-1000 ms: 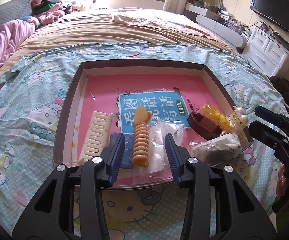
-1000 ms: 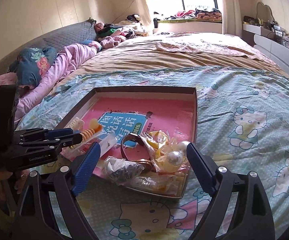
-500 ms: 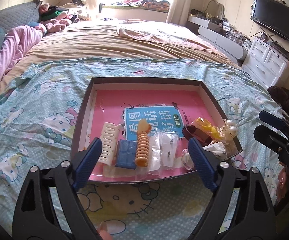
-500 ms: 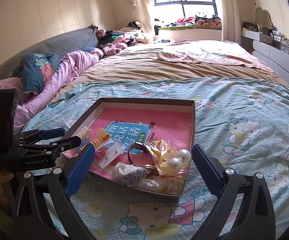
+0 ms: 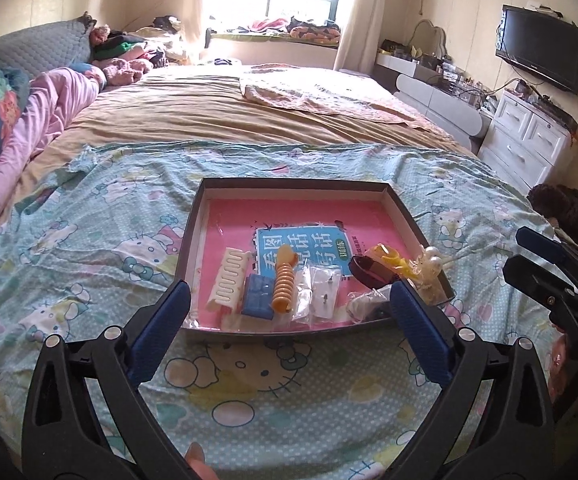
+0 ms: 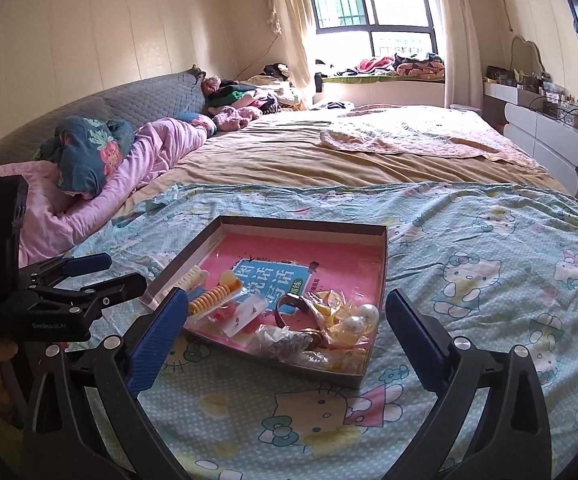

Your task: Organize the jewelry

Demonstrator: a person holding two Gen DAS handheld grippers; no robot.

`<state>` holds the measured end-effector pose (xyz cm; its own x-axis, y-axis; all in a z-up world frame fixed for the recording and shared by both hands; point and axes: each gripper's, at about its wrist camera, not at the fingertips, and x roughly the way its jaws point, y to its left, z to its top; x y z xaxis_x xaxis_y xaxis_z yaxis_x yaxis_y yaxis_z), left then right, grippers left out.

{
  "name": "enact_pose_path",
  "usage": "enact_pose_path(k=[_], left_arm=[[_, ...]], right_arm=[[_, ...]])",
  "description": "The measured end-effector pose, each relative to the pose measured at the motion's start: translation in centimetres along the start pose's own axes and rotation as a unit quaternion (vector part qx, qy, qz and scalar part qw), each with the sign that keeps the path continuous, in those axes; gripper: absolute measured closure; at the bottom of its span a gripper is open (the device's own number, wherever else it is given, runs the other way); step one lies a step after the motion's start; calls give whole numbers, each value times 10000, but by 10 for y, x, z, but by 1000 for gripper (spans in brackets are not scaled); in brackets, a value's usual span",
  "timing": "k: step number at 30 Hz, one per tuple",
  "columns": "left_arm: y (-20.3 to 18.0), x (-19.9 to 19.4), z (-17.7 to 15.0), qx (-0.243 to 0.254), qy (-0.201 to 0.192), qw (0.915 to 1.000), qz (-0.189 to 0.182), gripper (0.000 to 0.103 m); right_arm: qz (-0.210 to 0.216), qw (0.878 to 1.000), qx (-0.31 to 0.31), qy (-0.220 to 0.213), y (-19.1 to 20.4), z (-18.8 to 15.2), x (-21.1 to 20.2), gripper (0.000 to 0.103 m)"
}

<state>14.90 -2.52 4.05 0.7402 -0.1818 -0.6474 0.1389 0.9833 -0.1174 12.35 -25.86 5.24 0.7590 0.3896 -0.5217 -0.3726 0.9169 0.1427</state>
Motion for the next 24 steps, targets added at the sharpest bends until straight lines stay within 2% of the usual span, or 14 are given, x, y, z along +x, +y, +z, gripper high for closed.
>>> enact_pose_path(k=[7, 13, 18, 24], left_arm=[[7, -17, -32, -48, -18, 9998, 171, 10], [10, -27, -61, -68, 8, 9997, 244, 10], [12, -33, -73, -120, -10, 9996, 251, 10], [9, -35, -78, -78, -21, 9997, 240, 10]], right_arm=[[-9, 10000, 15, 67, 11, -21, -10, 5], [-154, 9997, -24, 166, 25, -51, -15, 5], [-309, 9986, 226, 373, 24, -73, -13, 5], [-301, 9973, 379, 544, 23, -79, -13, 5]])
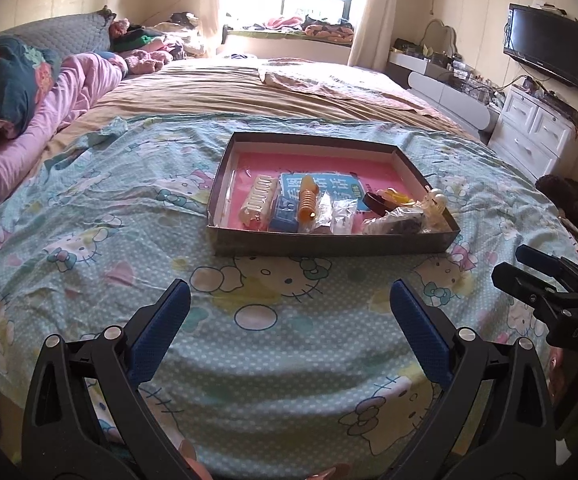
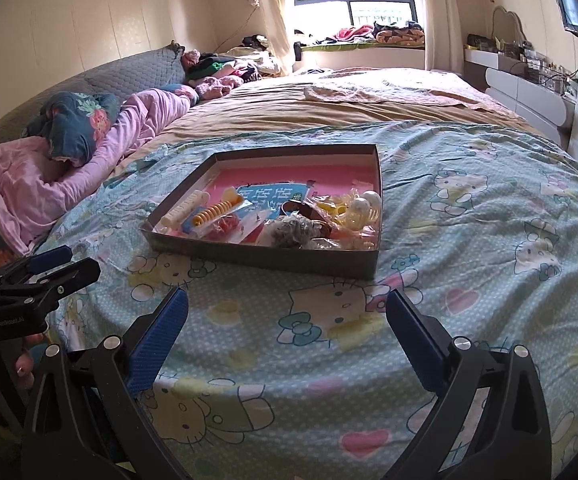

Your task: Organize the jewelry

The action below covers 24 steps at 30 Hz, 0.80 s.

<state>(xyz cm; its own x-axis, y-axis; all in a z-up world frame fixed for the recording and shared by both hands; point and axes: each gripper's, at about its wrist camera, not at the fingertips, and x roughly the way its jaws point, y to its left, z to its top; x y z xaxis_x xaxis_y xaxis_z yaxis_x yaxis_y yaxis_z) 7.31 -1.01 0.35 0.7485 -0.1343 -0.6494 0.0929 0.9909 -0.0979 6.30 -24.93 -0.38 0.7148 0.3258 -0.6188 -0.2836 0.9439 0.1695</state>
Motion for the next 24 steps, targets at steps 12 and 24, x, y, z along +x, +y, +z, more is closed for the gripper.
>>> enact_pose_path(k=[12, 24], left_arm=[[-8, -7, -1, 63, -76, 10000, -3, 10], [-6, -10, 1, 116, -94, 9999, 19, 10]], right_arm=[[-10, 10000, -77, 40, 4, -1, -4, 5], [-15, 9999, -106, 39, 6, -1, -5, 5]])
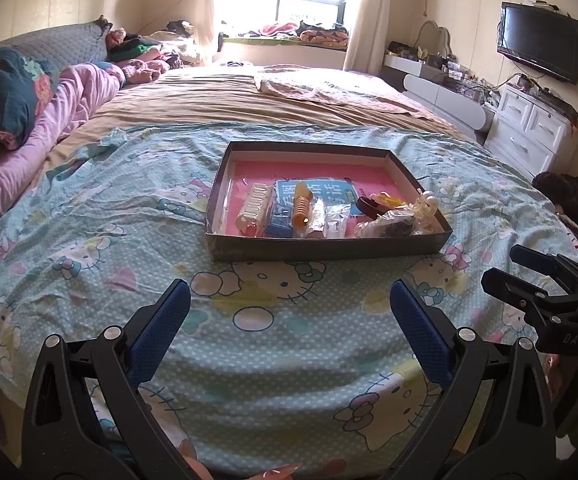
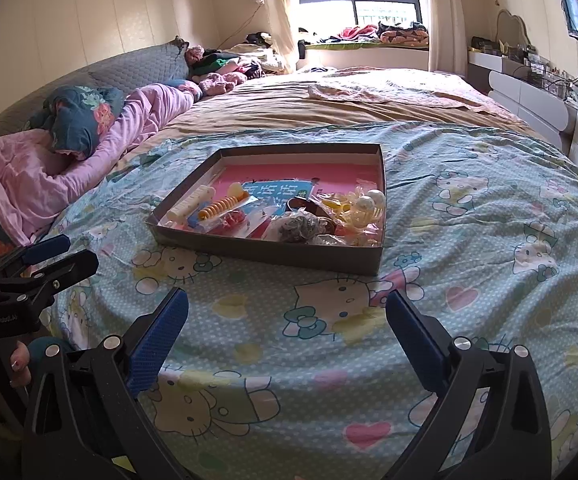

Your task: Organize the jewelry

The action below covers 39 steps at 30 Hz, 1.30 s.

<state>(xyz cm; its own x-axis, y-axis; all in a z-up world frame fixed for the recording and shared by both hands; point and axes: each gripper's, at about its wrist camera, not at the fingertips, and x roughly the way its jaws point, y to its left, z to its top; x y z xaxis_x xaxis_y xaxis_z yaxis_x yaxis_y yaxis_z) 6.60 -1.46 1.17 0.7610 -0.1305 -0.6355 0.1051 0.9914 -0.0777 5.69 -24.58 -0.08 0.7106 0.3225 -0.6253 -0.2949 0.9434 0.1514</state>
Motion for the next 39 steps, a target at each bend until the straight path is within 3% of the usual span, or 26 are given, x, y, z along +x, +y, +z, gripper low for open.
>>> enact_pose_path(k=[39], left_arm=[[1, -1, -3, 35, 67, 9999, 137, 9]], right_arm=[[-23, 10000, 5, -23, 0, -1, -1, 5]])
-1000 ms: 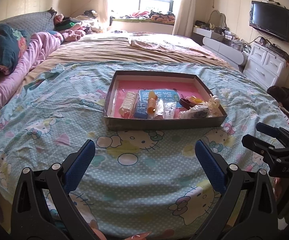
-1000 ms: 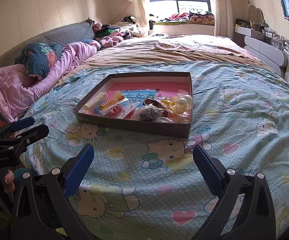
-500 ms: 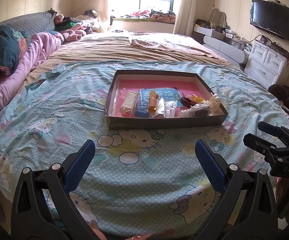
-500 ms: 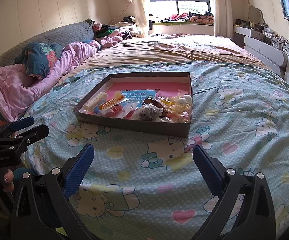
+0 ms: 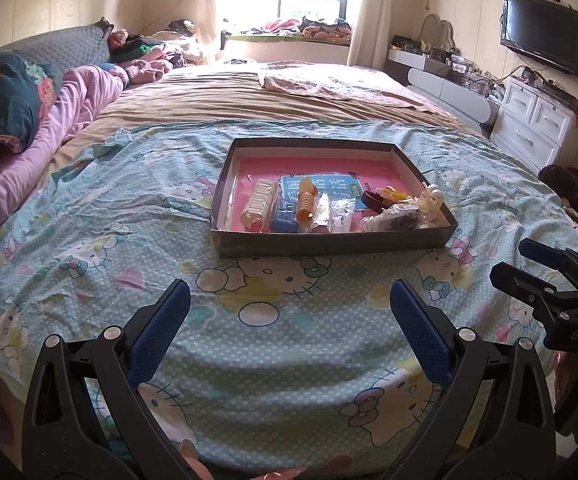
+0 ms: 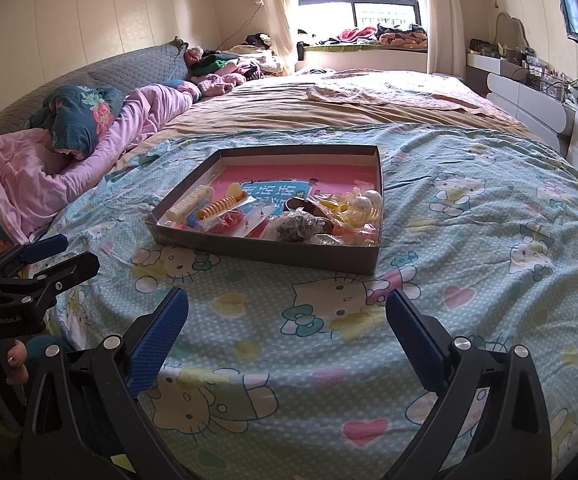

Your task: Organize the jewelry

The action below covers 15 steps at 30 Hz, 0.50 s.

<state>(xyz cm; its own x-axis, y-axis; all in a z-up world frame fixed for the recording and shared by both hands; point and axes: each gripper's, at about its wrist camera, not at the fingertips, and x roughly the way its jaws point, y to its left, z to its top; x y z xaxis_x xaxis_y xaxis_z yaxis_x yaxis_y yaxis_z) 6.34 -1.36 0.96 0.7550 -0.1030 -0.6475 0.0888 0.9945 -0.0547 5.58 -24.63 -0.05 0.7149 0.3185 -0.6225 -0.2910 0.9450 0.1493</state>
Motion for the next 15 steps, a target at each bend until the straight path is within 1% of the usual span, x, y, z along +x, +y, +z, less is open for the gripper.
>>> enact_pose_path(k=[15], left_arm=[[-1, 0, 0, 2, 9, 10000, -2, 9]], right_arm=[[3, 10000, -1, 8, -1, 0, 0, 5]])
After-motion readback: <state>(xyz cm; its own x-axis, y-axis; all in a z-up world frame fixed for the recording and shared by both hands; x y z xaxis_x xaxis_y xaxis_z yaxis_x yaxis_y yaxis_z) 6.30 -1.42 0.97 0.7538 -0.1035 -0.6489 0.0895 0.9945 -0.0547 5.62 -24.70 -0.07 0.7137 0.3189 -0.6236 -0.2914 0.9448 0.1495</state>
